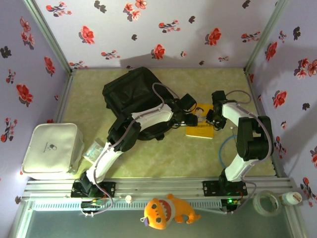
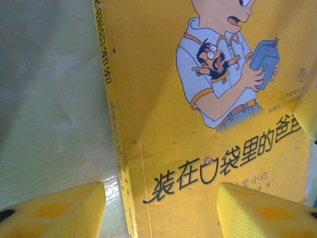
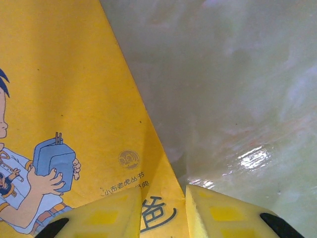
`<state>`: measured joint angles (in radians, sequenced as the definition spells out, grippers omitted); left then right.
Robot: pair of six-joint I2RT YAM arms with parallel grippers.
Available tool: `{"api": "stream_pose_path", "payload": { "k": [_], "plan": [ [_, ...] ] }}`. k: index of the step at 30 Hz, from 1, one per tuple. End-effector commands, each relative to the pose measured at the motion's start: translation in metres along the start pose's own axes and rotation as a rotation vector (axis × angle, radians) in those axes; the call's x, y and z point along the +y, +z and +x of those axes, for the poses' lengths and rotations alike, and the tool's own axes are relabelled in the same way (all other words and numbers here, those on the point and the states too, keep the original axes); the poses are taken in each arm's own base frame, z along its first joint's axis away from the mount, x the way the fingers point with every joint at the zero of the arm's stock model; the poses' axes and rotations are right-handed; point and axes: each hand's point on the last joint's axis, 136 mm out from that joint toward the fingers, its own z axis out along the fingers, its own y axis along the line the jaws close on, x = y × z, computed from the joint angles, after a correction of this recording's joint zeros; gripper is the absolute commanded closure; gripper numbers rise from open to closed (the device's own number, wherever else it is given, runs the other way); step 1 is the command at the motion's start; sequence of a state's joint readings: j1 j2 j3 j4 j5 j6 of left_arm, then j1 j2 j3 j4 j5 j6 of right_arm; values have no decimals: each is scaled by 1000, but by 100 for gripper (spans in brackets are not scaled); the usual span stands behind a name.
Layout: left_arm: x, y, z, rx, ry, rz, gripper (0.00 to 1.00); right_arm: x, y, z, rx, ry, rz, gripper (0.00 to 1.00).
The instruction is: Pack the student bag
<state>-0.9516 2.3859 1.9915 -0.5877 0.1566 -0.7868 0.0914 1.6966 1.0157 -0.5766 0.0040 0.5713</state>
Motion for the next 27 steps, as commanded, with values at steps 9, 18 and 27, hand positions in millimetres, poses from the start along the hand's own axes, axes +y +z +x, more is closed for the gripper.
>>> {"api": "stream_pose_path", "payload": {
  "k": [9,18,27],
  "plan": [
    [0,10,8,42,4,-9,43,1,19,20,79,44,-33,74],
    [-4,18,13,79,-9,14,45,7,23,29,106,82,-91,76],
    [-62,-33,-8,35,-25,258,51,7,24,35,104,113,-109,78]
  ]
}}
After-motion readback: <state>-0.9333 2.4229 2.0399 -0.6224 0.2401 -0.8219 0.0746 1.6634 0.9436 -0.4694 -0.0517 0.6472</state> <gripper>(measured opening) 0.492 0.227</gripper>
